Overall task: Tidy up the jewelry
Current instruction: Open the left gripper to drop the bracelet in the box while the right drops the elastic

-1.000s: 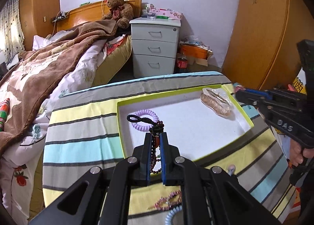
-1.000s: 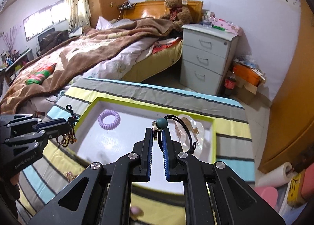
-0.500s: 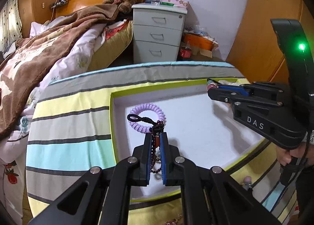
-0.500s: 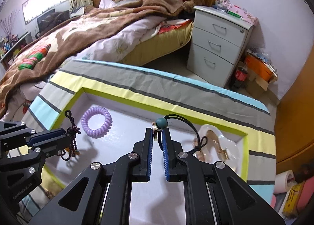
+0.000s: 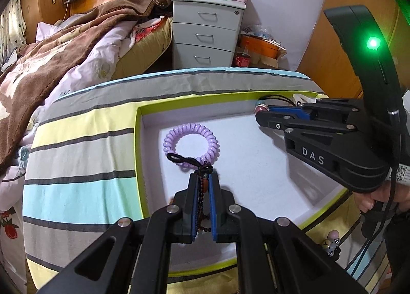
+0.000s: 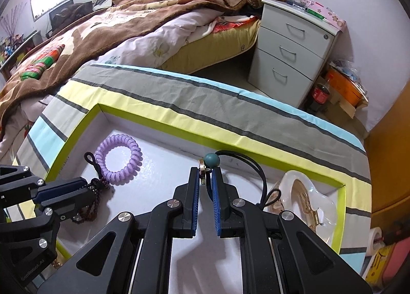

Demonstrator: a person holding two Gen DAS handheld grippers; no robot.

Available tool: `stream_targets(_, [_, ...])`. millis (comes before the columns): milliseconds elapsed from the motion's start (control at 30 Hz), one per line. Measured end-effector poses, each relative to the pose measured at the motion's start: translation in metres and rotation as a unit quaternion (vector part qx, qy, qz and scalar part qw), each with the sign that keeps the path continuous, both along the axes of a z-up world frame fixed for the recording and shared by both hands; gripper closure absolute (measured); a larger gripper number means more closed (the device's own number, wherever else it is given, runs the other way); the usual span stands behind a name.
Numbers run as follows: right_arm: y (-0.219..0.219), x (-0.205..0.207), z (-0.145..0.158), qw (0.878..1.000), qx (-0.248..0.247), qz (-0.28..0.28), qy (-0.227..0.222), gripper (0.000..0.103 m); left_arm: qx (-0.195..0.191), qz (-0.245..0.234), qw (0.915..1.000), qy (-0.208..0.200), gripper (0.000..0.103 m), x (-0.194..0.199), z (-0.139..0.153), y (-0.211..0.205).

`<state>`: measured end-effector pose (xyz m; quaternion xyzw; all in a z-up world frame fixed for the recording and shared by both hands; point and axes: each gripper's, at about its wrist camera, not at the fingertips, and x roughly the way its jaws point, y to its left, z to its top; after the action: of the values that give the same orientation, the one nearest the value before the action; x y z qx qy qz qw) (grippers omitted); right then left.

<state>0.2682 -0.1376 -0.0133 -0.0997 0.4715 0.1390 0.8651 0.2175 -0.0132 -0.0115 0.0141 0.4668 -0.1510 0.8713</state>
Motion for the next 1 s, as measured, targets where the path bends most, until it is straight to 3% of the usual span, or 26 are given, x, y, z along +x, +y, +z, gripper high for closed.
stream_targets(433, [-0.002, 0.004, -0.006, 1.0, 0.011, -0.003, 0.015, 0.09, -0.012, 0.004, 0.9999, 0.012, 0.093, 0.002, -0.002, 0.002])
stream_targets(500, [-0.003, 0.003, -0.006, 1.0, 0.015, -0.004, 0.015, 0.089, -0.011, 0.002, 0.9999, 0.012, 0.09, 0.001, -0.002, 0.001])
stream_targets(600, [-0.003, 0.001, -0.003, 1.0, 0.02, -0.004, 0.011, 0.087, -0.013, 0.005, 0.9998, 0.013, 0.076, 0.0, -0.002, 0.002])
stream_targets(733, [-0.004, -0.001, 0.001, 1.0, 0.027, -0.006, 0.008, 0.078, -0.013, 0.007, 0.9998, 0.013, 0.073, -0.001, -0.002, 0.002])
stream_targets(1000, [-0.009, -0.011, 0.01, 0.999, 0.035, -0.012, -0.002, 0.078, -0.011, 0.01, 0.9999, 0.004, 0.063, -0.007, 0.006, 0.001])
